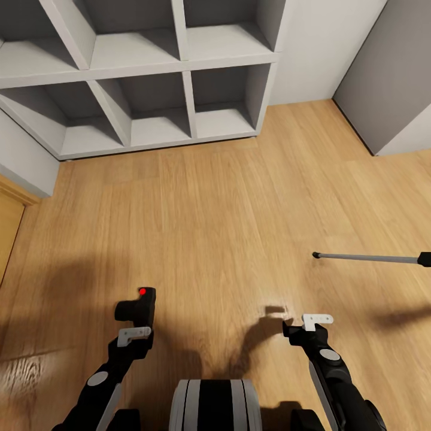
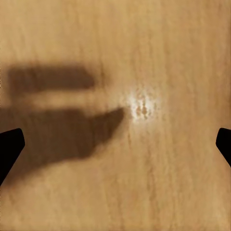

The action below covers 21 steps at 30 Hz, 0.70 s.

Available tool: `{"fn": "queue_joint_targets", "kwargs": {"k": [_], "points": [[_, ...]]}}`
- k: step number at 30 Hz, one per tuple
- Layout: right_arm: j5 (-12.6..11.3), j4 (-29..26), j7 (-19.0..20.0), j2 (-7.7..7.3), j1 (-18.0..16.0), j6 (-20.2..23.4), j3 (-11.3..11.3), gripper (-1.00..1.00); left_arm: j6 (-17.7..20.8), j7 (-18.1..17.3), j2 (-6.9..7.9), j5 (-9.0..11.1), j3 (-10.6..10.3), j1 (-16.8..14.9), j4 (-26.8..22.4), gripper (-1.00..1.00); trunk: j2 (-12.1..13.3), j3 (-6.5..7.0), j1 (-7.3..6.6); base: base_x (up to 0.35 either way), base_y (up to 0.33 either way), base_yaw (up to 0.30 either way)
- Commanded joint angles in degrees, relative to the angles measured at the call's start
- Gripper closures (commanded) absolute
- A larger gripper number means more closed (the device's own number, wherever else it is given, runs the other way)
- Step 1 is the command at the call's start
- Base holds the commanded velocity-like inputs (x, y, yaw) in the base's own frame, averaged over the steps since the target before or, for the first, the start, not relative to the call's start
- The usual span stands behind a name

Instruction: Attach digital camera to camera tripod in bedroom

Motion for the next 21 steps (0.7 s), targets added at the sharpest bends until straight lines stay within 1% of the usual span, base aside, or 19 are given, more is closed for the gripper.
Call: {"fn": "queue_joint_targets", "kwargs": {"k": [1, 3, 5, 6, 12, 16, 21], "points": [[0.57, -0.08, 0.09, 0.03, -0.01, 0.36, -0.06, -1.00, 0.05, 0.22, 0.01, 0.32, -0.07, 0.00, 0.35, -1.00, -0.01, -0.03, -0.01, 0.000, 0.000, 0.000], [0.57, -0.08, 0.09, 0.03, -0.01, 0.36, -0.06, -1.00, -0.41, 0.23, 0.00, 0.29, -0.05, 0.00, 1.02, -1.00, -0.01, -0.03, -0.01, 0.000, 0.000, 0.000], [0.57, -0.08, 0.09, 0.05, -0.01, 0.36, -0.07, -1.00, -1.69, 0.27, -0.04, -0.15, 0.08, 0.00, 2.76, -1.00, -0.01, -0.03, -0.01, 0.000, 0.000, 0.000], [0.57, -0.08, 0.09, 0.07, -0.01, 0.35, -0.07, -1.00, -3.93, 0.29, -0.07, -1.53, 0.21, 0.00, 5.10, -1.00, -0.01, -0.03, -0.01, 0.000, 0.000, 0.000], [0.55, -0.08, 0.09, 0.05, -0.01, 0.31, -0.07, -1.00, -8.85, 0.32, -0.17, -5.27, 0.39, 0.00, 8.15, -1.00, -0.01, -0.03, -0.01, 0.000, 0.000, 0.000], [0.53, -0.08, 0.09, 0.05, -0.01, 0.32, -0.07, -1.00, -10.40, 0.36, -0.24, -6.76, 0.43, 0.00, 8.85, -1.00, -0.01, -0.03, -0.01, 0.000, 0.000, 0.000], [0.56, 0.03, 0.04, 0.08, -0.01, 0.28, -0.02, -1.00, -11.28, 0.38, -0.22, -7.57, 0.45, 0.00, 9.18, -1.00, -0.01, -0.03, -0.01, 0.000, 0.000, 0.000]]}}
